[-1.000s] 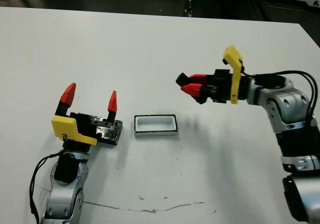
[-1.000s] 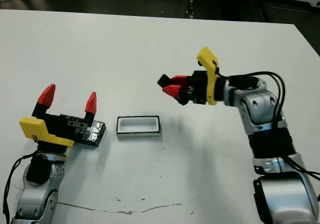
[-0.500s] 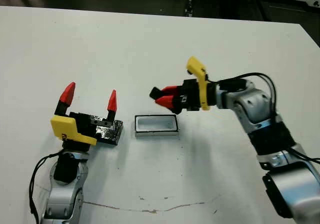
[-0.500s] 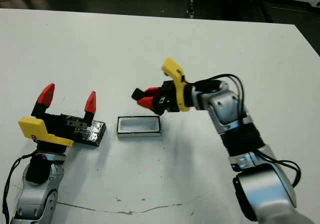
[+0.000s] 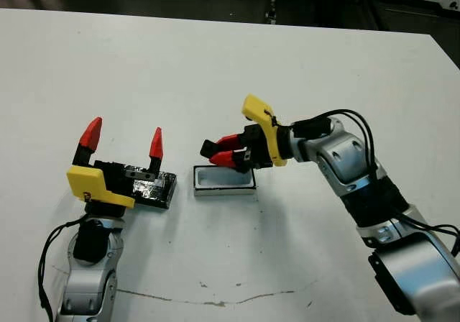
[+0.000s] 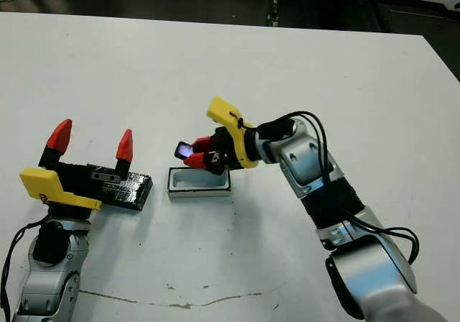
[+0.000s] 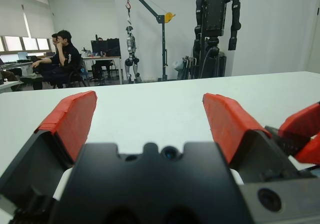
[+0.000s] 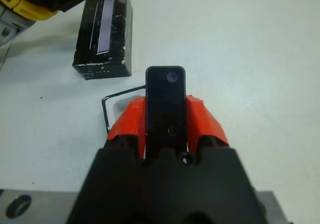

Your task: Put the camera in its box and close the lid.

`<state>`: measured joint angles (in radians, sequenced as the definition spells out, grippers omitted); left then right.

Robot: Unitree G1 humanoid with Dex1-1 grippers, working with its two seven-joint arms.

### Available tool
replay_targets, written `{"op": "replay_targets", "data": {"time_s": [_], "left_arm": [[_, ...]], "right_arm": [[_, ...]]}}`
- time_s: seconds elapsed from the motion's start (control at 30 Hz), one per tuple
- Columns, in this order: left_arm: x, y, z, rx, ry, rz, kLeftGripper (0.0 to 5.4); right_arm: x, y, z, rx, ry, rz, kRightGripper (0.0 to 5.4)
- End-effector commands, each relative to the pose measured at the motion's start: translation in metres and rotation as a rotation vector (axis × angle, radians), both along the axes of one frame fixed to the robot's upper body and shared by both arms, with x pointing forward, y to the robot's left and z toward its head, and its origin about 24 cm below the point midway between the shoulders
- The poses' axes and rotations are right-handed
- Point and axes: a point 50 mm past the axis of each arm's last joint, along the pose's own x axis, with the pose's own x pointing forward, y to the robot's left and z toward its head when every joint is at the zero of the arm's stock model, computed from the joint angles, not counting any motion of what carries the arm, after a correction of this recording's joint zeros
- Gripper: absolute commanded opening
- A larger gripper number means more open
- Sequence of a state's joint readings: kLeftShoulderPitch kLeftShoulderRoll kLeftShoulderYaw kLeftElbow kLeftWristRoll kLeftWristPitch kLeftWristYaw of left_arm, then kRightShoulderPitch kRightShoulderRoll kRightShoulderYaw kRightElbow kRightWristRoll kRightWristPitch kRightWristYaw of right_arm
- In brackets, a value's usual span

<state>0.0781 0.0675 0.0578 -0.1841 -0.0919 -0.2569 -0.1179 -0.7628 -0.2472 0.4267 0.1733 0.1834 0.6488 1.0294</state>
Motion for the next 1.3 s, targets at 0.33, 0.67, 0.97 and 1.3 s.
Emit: {"op": "replay_targets", "data": {"time_s": [0.33, 0.67, 0.97, 1.3], "left_arm": [[-0.001, 0.001, -0.003, 0.003, 0.011, 0.007, 5.4], [-0.001, 0.001, -0.003, 0.004, 0.015, 0.01, 5.4], [0.0, 0.0, -0.004, 0.004, 0.015, -0.003, 5.4], [0.001, -0.001, -0.002, -0.001, 0.012, -0.014, 5.4]], "right_arm": [[-0.005, 0.003, -0.006, -0.04, 0.032, 0.013, 1.66], [-0.009, 0.007, -0.013, -0.074, 0.118, 0.032, 1.66], [-0.001, 0.005, -0.016, -0.1, 0.099, 0.153, 1.66], [0.009, 0.005, -0.015, -0.13, 0.102, 0.262, 1.66]]}}
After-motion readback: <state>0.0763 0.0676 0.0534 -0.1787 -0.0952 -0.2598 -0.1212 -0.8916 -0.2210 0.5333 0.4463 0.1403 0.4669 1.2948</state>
